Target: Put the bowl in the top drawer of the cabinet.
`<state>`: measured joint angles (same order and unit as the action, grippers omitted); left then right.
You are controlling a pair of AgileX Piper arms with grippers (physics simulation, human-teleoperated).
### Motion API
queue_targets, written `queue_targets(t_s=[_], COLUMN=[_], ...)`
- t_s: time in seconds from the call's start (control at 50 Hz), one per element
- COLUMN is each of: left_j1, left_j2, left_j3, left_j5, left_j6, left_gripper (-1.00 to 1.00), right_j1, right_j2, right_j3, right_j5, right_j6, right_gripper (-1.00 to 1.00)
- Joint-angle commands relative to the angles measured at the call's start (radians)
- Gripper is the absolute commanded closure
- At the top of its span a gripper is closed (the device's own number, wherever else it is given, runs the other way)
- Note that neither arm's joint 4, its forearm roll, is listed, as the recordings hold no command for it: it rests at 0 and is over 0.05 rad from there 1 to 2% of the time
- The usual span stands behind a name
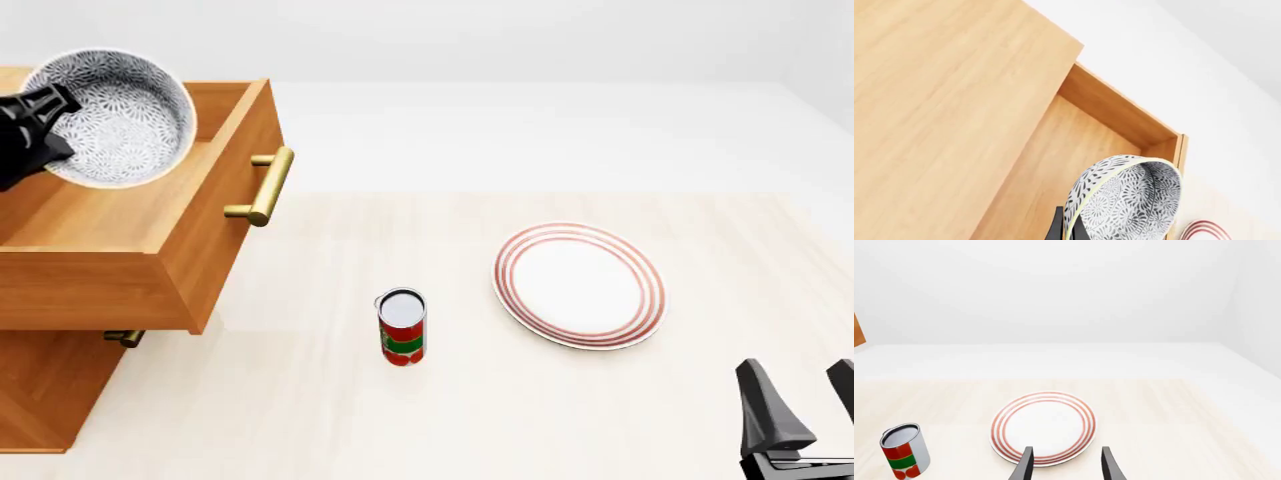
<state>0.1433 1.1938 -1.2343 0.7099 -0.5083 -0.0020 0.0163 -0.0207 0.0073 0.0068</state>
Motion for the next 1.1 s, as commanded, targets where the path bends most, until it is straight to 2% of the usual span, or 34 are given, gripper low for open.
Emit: queue_targets(t_s=[0.02,1.1], left_j1=[0.004,0.016], left_j2=[0.013,0.047], left_j3=[0.004,0.058], left_j5=[-0.017,-0.069], left_j6=[0.006,0.015], left_gripper=[1.0,1.0], right_j1=[0.0,0.0], right_j2=[0.0,0.0], right_j3=[0.0,0.0], right_j5=[0.0,0.0], right_j6=[0.0,0.0], right_gripper=[-1.0,-1.0])
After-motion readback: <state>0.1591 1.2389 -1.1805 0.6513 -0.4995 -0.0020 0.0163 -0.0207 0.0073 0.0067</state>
